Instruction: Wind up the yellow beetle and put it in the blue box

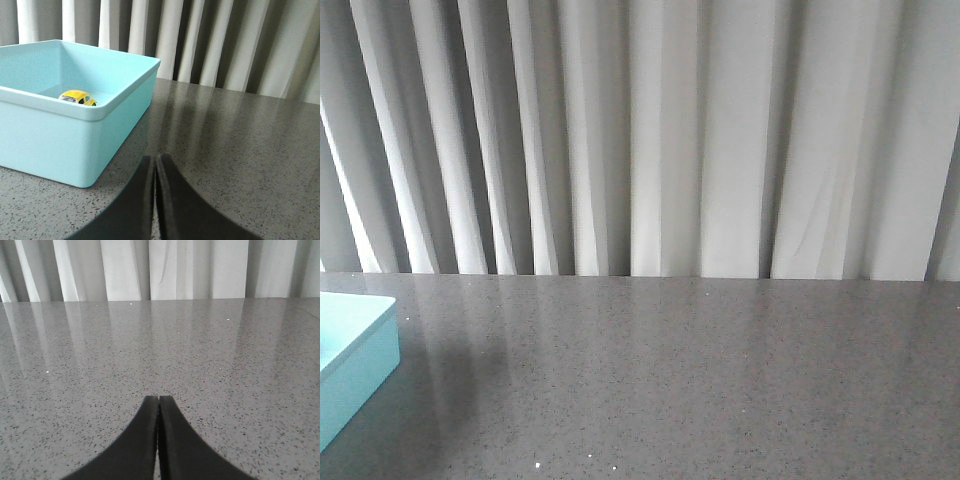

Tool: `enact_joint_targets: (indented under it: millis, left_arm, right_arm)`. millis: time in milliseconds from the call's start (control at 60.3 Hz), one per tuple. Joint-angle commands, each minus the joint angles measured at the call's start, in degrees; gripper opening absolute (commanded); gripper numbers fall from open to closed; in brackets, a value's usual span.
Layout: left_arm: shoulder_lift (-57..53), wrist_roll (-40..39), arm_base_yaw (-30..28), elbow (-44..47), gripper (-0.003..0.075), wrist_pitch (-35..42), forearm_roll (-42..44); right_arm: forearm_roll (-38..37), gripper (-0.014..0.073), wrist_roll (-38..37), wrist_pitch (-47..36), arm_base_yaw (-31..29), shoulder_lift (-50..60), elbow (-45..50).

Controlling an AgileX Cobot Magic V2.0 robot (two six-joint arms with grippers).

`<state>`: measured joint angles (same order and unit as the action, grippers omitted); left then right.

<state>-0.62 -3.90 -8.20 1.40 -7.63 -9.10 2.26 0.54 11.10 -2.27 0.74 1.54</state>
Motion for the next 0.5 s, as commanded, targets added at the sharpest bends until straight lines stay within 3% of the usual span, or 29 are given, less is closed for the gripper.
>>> enact_joint_targets:
  millis: [0,481]
  left_arm:
    - [-0.80,-0.48,0.29,-0.85,-0.0006,3.87,-0.19]
    - [-0.80,-0.48,0.29,-0.85,-0.0006,3.87,-0.19]
  right_arm:
    - [1.33,-0.0007,0.05,-4.11,-0.29,0.45,0.23]
    - [1.82,-0.0007,0.05,-4.06,-0.29,0.45,0.23]
